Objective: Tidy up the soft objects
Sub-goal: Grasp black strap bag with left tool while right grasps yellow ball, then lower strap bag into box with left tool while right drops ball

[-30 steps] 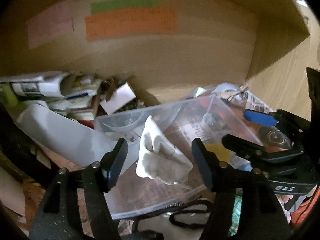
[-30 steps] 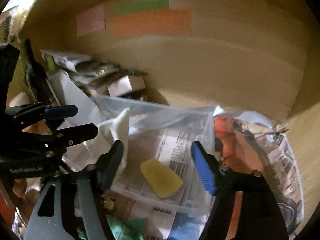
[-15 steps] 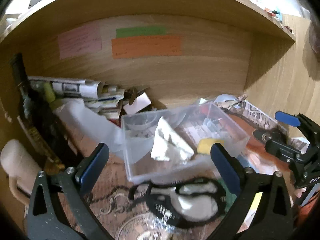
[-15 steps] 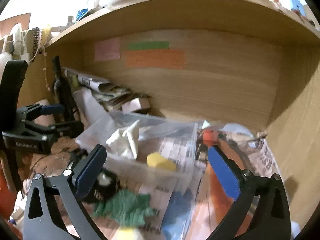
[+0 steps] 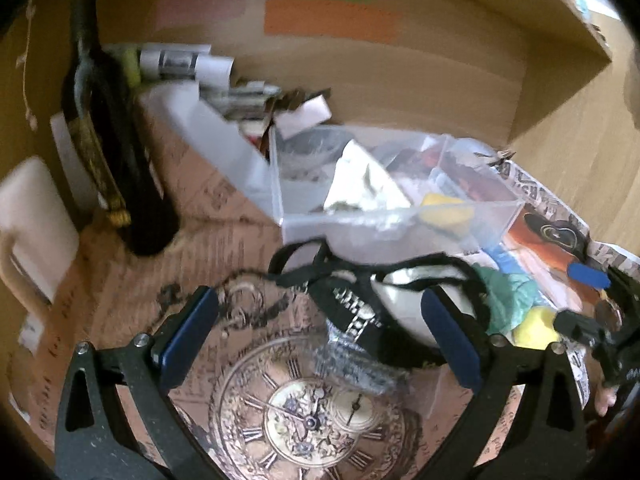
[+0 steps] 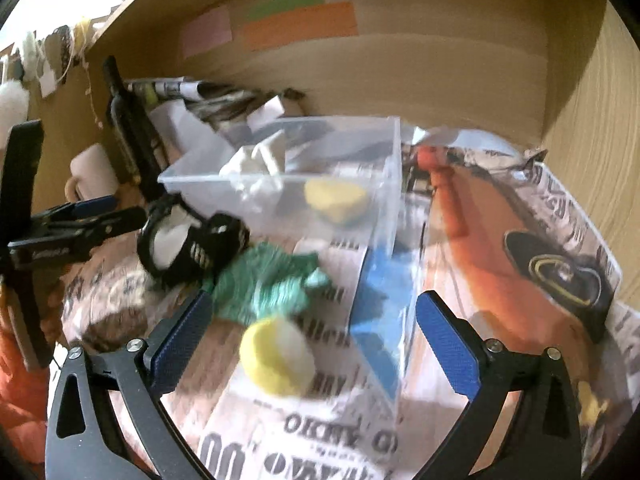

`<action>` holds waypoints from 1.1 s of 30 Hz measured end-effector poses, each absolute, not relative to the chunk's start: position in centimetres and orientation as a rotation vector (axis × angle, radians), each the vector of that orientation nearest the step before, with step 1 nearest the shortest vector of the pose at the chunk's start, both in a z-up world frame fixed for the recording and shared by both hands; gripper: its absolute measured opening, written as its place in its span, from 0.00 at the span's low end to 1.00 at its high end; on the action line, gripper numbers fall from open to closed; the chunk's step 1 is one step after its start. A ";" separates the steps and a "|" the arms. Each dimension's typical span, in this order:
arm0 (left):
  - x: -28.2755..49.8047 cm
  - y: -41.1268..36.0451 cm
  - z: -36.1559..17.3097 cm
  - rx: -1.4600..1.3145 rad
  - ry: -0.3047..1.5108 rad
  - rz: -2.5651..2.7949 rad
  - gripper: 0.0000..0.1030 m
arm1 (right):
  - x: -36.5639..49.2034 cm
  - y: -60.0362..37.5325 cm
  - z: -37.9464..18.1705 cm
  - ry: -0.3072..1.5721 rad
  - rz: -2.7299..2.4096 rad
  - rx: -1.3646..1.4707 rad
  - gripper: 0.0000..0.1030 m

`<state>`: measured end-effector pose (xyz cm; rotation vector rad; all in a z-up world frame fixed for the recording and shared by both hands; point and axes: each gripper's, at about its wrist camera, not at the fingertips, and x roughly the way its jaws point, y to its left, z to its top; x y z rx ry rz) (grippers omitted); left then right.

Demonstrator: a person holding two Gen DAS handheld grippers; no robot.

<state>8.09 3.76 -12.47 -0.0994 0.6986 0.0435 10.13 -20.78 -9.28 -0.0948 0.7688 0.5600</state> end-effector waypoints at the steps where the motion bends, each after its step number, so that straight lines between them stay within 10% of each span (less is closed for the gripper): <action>1: 8.2 4.0 -12.9 -0.117 0.709 0.042 0.98 | 9.9 -20.7 -9.5 0.773 0.560 -0.092 0.98; 14: 9.4 3.5 -14.8 -0.185 0.761 -0.072 0.50 | 9.4 -20.5 -11.9 0.871 0.601 -0.062 0.36; 24: 8.5 2.5 -13.6 -0.113 0.697 -0.038 0.17 | 9.0 -21.7 -10.1 0.790 0.549 -0.055 0.35; 33: 7.5 2.5 -10.6 -0.107 0.629 -0.064 0.14 | 9.6 -22.3 -7.1 0.681 0.524 -0.055 0.35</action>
